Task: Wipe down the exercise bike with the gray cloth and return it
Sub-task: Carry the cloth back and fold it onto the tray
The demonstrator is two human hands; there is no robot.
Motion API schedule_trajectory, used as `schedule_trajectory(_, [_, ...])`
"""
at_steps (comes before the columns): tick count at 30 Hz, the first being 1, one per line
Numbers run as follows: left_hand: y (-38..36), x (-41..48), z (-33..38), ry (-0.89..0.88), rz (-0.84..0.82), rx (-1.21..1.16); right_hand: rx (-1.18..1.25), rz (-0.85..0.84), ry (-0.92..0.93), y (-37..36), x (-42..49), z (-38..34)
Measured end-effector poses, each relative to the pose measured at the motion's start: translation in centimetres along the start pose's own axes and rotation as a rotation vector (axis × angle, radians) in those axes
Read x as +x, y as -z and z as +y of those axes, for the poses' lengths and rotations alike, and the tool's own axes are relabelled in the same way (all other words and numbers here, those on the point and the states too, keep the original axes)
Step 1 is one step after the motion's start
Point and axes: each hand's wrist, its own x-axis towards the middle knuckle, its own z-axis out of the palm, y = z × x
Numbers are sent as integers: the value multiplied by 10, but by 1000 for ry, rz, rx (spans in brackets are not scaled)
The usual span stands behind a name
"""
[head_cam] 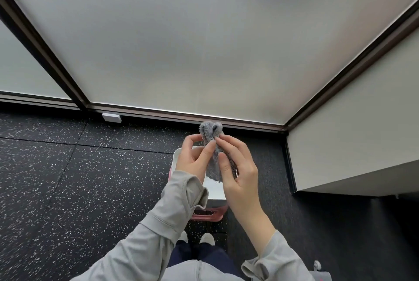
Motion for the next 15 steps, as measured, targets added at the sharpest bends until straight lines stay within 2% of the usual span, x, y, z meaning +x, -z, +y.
schedule_trajectory(3, [-1, 6, 1, 33, 38, -24, 26, -30, -18, 0, 2, -1])
schedule_trajectory(10, [-13, 10, 2, 1, 9, -17, 196, -24, -310, 8, 5, 1])
schedule_trajectory(15, [-18, 6, 0, -37, -21, 36, 247, -65, -403, 15, 8, 6])
